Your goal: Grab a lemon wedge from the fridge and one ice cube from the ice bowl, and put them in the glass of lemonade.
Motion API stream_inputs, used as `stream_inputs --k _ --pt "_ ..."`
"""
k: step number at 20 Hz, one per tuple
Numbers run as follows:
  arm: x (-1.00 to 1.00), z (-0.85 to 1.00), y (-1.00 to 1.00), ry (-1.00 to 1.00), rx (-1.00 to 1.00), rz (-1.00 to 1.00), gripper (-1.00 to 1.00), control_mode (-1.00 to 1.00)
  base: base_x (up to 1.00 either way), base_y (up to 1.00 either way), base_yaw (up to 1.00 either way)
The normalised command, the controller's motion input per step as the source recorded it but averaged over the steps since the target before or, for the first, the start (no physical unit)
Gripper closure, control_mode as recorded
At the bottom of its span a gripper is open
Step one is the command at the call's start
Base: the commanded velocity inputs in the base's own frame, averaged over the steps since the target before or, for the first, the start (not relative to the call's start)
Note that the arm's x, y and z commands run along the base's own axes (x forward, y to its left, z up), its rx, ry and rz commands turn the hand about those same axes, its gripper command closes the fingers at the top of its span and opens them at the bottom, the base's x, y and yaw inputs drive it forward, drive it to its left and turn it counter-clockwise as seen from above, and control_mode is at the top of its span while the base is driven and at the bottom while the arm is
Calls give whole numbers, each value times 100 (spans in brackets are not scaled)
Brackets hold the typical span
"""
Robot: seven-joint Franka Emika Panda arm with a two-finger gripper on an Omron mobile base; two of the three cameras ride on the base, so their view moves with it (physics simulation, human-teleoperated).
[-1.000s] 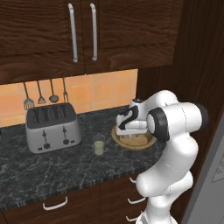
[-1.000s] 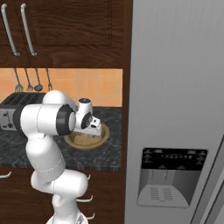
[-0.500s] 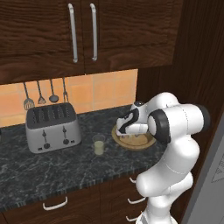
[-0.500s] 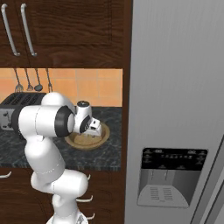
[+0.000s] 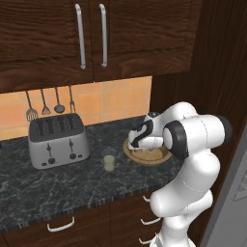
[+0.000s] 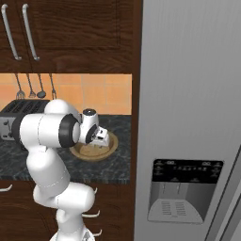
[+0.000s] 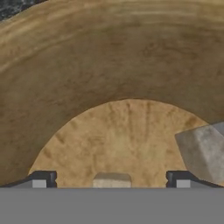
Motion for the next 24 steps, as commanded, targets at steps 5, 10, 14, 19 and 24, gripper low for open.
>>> stream_inputs --k 5,10,14,19,24 --pt "0 -9 0 0 0 0 100 -100 0 0 0" --pt "0 -3 1 0 0 0 100 -100 0 0 0" --pt "0 0 0 3 0 0 100 -100 0 0 0" --pt "0 1 0 0 0 0 100 -100 0 0 0" --pt "-37 59 0 -4 1 0 100 -100 0 0 0"
